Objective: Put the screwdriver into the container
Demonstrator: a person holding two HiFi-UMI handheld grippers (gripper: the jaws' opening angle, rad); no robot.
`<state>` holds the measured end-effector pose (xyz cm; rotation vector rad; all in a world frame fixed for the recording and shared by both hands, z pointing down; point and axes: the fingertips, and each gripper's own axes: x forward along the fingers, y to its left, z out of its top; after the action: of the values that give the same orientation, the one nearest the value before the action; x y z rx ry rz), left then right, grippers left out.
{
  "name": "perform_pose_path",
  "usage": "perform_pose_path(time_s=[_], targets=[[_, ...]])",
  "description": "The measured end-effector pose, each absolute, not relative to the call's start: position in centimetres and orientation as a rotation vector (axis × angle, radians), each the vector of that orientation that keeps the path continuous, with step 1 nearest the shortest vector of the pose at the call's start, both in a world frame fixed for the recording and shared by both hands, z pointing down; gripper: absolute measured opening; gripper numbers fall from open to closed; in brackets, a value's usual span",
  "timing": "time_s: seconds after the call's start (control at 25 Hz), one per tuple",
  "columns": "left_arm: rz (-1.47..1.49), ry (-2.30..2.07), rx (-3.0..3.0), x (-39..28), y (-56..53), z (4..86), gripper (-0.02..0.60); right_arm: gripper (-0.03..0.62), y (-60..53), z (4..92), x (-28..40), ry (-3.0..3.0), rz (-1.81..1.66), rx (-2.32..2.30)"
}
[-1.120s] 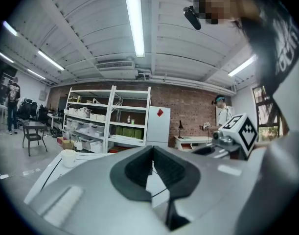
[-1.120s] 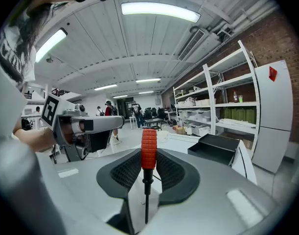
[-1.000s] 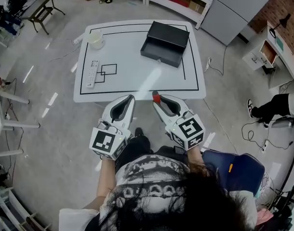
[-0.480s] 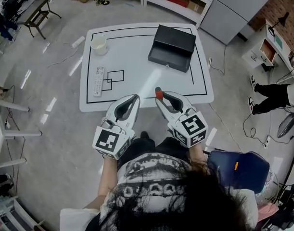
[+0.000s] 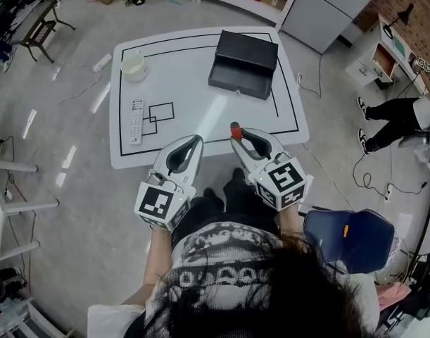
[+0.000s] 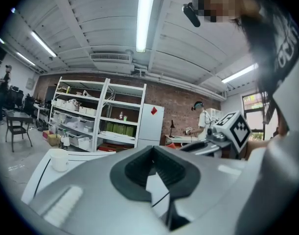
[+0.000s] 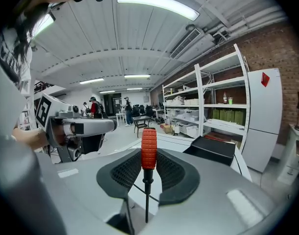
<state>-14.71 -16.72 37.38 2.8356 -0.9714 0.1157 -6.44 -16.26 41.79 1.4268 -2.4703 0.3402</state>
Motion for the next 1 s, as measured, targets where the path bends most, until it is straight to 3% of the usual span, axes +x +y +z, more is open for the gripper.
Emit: perform_pose_path(time_s=[1.0], targets=[[0.145,-1.117,2.752,-5.8,-29.8,38.6,0.000,0.100,-34.7,44.6,7.7,-2.379,0.268,1.352]])
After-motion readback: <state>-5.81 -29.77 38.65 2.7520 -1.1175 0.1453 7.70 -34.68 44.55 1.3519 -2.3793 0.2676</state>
